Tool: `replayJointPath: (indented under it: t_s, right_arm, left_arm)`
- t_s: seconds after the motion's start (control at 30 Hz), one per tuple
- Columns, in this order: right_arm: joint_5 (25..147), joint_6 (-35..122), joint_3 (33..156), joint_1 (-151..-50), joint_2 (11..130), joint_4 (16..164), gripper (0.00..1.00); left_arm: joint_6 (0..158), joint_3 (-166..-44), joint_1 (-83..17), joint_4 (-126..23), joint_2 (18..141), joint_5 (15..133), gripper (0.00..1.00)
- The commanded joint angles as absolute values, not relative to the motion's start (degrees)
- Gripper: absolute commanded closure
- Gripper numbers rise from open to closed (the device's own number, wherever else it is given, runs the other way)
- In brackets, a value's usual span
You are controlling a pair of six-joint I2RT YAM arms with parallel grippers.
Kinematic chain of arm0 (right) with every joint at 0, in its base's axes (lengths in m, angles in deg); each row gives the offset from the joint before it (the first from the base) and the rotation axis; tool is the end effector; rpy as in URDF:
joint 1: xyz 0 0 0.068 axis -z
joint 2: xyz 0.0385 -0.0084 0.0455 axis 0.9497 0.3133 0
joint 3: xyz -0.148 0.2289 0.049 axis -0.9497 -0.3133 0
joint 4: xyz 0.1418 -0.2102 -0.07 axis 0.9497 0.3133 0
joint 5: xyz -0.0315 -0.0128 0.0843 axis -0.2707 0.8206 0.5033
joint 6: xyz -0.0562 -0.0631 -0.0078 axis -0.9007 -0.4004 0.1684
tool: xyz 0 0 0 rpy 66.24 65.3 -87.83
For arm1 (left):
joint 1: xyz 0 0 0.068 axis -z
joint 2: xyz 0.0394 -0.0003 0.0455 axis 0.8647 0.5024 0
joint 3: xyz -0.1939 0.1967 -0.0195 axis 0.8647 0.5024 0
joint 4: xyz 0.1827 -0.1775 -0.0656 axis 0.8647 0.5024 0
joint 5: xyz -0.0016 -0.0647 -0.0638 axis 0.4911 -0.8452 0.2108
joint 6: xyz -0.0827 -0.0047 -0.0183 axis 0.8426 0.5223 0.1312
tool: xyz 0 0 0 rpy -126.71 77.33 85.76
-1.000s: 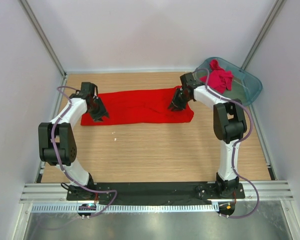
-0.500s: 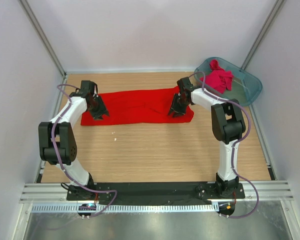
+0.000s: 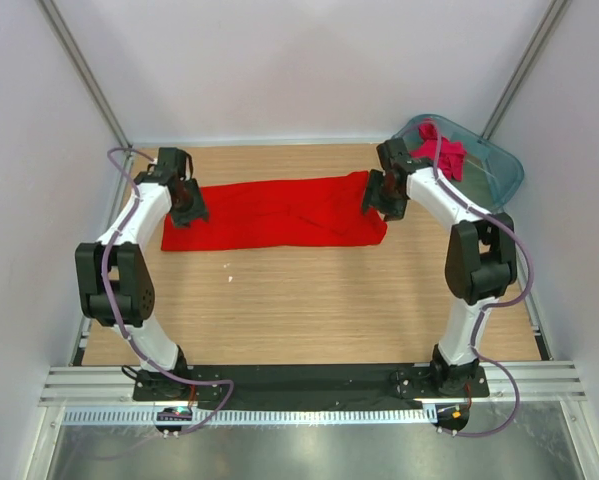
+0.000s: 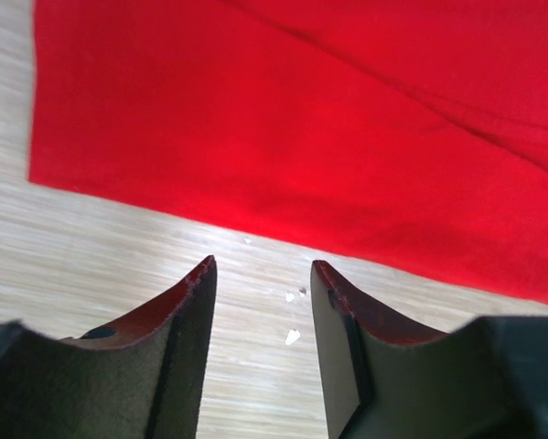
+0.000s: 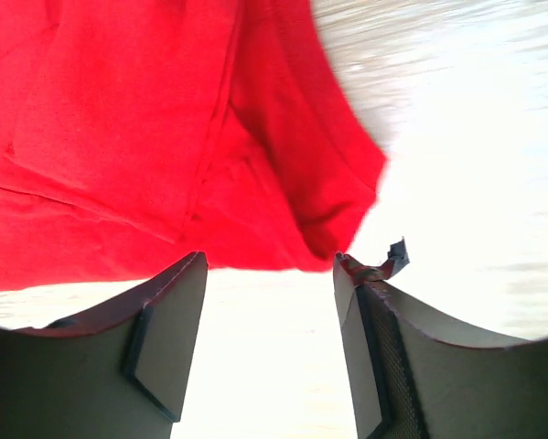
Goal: Fold and stack the t-shirts
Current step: Fold the tshirt
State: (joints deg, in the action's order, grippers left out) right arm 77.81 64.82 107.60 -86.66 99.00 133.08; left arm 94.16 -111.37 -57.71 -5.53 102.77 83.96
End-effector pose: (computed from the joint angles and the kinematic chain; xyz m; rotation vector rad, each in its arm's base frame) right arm 0.4109 0.1082 0.1993 0.3230 2.6986 0.2039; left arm 0.3780 -0.0119 0.2173 -0.5797 2.6241 -0.1180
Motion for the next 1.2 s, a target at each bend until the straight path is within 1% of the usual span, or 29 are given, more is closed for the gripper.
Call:
replayJointPath:
  t_s: [0.0, 0.13, 0.23, 0.47, 0.73, 0.83, 0.97, 1.03, 1.07, 1.13, 1.17]
  right_arm:
    - [71.0, 64.1, 108.1, -87.2, 95.5, 134.3, 0.35]
    - [71.6, 69.0, 110.5, -87.6, 96.2, 131.9, 0.34]
    - [67.9, 71.6, 114.7, -90.9, 99.7, 132.6, 0.34]
    - [62.2, 79.8, 116.6, -94.3, 106.3, 132.1, 0.35]
    - [57.4, 79.6, 113.2, -96.7, 109.6, 128.3, 0.35]
    - [57.1, 78.2, 114.4, -96.7, 112.3, 127.2, 0.35]
    - [57.1, 74.6, 118.5, -96.8, 117.6, 125.7, 0.34]
    - [56.8, 71.7, 122.5, -96.9, 121.8, 125.1, 0.34]
    - [56.4, 70.7, 126.2, -96.9, 123.6, 125.2, 0.33]
    - [55.7, 66.6, 130.8, -96.9, 128.5, 125.7, 0.33]
    - [55.4, 65.0, 135.8, -96.9, 130.1, 125.7, 0.33]
  left_arm:
    - [90.4, -114.2, -57.8, -3.5, 103.2, 88.4, 0.52]
    - [92.0, -111.4, -57.9, -5.4, 101.3, 85.4, 0.5]
    - [92.8, -109.8, -57.8, -6.8, 100.1, 84.0, 0.5]
    - [92.1, -106.5, -57.8, -6.7, 97.3, 84.3, 0.5]
    - [92.4, -100.3, -57.8, -5.4, 90.1, 85.2, 0.5]
    - [92.4, -99.2, -57.8, -3.7, 86.6, 84.9, 0.5]
    - [91.7, -97.8, -57.7, -1.6, 82.0, 85.4, 0.5]
    - [91.2, -98.1, -57.7, -0.2, 80.4, 86.4, 0.5]
    - [90.7, -98.2, -57.8, 0.3, 79.7, 86.3, 0.47]
    - [90.1, -98.2, -57.8, -0.1, 78.7, 85.1, 0.45]
    - [89.3, -98.1, -57.7, -0.5, 78.5, 84.1, 0.43]
